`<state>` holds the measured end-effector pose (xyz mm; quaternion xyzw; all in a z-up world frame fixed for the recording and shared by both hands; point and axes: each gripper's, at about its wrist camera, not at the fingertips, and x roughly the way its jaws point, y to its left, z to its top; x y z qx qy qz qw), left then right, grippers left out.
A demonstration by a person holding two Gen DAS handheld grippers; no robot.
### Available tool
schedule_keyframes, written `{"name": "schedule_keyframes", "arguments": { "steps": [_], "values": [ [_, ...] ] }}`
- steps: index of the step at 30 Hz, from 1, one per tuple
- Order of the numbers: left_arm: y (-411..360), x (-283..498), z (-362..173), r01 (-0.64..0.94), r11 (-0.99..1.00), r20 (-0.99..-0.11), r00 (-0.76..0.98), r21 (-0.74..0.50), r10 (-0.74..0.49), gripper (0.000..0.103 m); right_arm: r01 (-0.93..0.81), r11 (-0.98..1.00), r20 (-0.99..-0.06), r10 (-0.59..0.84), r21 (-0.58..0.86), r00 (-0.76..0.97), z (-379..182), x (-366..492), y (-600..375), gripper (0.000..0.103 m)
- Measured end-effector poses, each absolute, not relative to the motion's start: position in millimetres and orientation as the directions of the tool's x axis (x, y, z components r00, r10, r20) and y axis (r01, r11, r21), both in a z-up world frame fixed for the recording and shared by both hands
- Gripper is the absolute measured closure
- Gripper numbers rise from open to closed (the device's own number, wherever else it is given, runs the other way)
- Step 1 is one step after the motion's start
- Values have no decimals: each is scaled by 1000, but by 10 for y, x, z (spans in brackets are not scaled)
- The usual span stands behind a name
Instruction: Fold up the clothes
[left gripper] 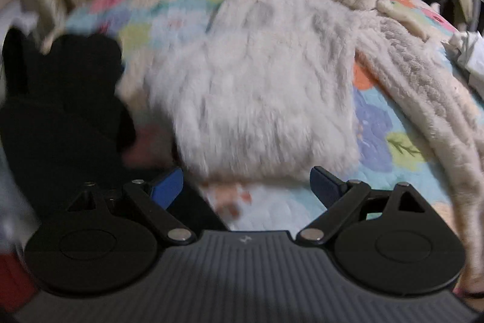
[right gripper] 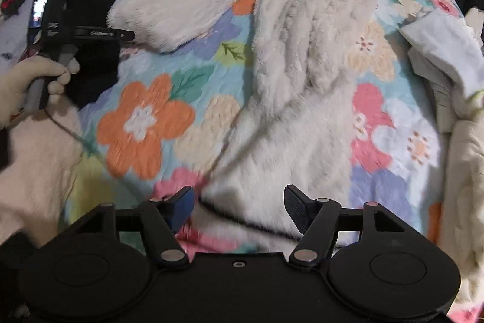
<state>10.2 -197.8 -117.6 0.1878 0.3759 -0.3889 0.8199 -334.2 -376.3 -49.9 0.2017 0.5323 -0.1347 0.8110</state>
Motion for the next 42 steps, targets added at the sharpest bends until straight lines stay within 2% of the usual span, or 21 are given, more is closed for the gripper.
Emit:
{"name": "schedule_keyframes", "arguments": {
  "steps": [2, 5, 8, 10, 11, 12, 13, 16, 18, 19, 22, 26, 27, 28, 30, 32, 36, 37, 39, 42],
  "values": [
    [-2057, 193, -1269, 789, 613, -742, 431, 34, -514, 4, 477, 845, -906, 23, 244, 423, -720, -3154, -3872, 32],
    [-2226, 364, -1459, 771, 634, -748, 449, 49, -488, 4, 478, 823, -871, 41, 307, 489, -905, -2795, -3911, 32],
    [-2272, 505, -1572, 774, 634, -737, 428, -2, -524, 6, 374, 876, -815, 36, 304, 579, -879, -2485, -3854, 32],
    [-2276, 529, -1571, 788, 613, -720, 393, -56, -571, 45, 298, 912, -783, 39, 282, 621, -851, -2284, -3815, 33],
    [-2276, 525, -1518, 795, 604, -720, 381, -65, -579, 52, 261, 935, -770, 19, 239, 637, -830, -2211, -3774, 33],
    [-2266, 500, -1416, 802, 592, -714, 368, -80, -595, 64, 234, 953, -761, -4, 194, 649, -813, -2181, -3728, 32],
    [-2255, 473, -1310, 810, 579, -707, 354, -95, -612, 70, 206, 967, -744, -27, 149, 668, -819, -2158, -3677, 32],
    [-2151, 455, -802, 817, 507, -623, 250, -275, -741, 75, 182, 972, -726, -16, 151, 687, -864, -2056, -3648, 33],
    [-2221, 490, -470, 816, 459, -568, 204, -352, -798, 76, 180, 970, -705, -13, 163, 709, -813, -1904, -3668, 32],
    [-2320, 531, -372, 813, 438, -547, 183, -383, -817, 80, 179, 969, -693, -12, 168, 720, -786, -1828, -3677, 32],
    [-2629, 660, -91, 799, 372, -479, 121, -473, -869, 81, 196, 967, -633, -49, 165, 773, -747, -1609, -3705, 32],
    [-3018, 826, -208, 716, 393, -504, 65, -578, -861, 79, 296, 928, -614, -99, 227, 783, -957, -1470, -3950, 31],
    [-3078, 868, -288, 686, 425, -529, 69, -590, -846, 68, 334, 909, -631, -109, 249, 768, -1054, -1450, -4032, 31],
    [-3067, 880, -354, 671, 471, -571, 86, -573, -816, 54, 379, 881, -659, -109, 283, 745, -1163, -1444, -4121, 31],
    [-2943, 867, -470, 653, 547, -638, 125, -524, -760, 53, 435, 832, -687, -94, 344, 721, -1309, -1458, -4253, 31],
    [-2630, 787, -488, 652, 583, -665, 158, -485, -730, 49, 444, 807, -682, -71, 390, 728, -1348, -1491, -4322, 31],
    [-1586, 537, -311, 592, 700, -681, 320, -399, -659, 32, 427, 770, -634, -38, 474, 772, -1332, -1496, -4341, 31],
    [-1368, 461, -238, 583, 728, -683, 367, -360, -631, 31, 423, 757, -623, -28, 497, 782, -1341, -1486, -4336, 31],
    [-1018, 340, -105, 575, 770, -682, 447, -276, -579, 24, 419, 757, -626, -17, 501, 780, -1382, -1416, -4273, 31],
    [-846, 292, 25, 578, 796, -675, 516, -180, -528, 23, 329, 848, -660, 32, 415, 750, -1437, -1163, -4058, 32]
  ]
}}
